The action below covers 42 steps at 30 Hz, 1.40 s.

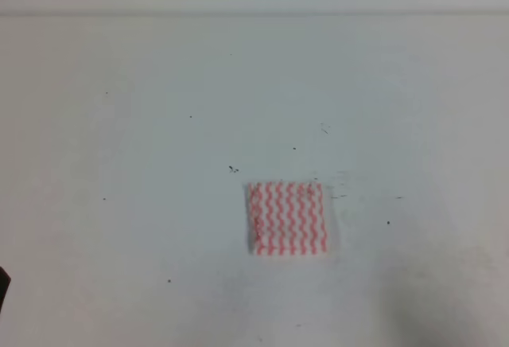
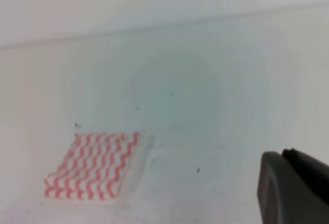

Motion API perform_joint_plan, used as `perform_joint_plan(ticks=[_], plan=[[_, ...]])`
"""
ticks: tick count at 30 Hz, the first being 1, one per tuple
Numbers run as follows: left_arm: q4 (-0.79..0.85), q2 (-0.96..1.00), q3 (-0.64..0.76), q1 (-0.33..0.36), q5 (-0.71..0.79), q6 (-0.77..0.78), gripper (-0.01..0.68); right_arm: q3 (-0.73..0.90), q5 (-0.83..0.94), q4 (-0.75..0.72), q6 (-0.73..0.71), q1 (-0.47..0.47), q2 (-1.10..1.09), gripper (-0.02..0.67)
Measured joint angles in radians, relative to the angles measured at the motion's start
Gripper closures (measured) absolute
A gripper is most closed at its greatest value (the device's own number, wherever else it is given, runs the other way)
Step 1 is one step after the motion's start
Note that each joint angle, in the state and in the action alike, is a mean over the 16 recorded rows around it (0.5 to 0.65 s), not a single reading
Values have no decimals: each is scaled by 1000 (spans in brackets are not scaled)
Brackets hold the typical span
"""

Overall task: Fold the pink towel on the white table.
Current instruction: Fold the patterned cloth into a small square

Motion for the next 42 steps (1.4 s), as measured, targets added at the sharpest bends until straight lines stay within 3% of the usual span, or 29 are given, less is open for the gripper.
perform_joint_plan(ticks=[15,31,42], plan=[[4,7,4,0,-6,1,675,43,-19,-37,0,-7,-3,667],[4,6,4,0,-19,1,675,71,21,-156,-5,-210,-189,667],[6,10,8,0,-25,1,675,114,110,-166,-3,-223,-264,667]])
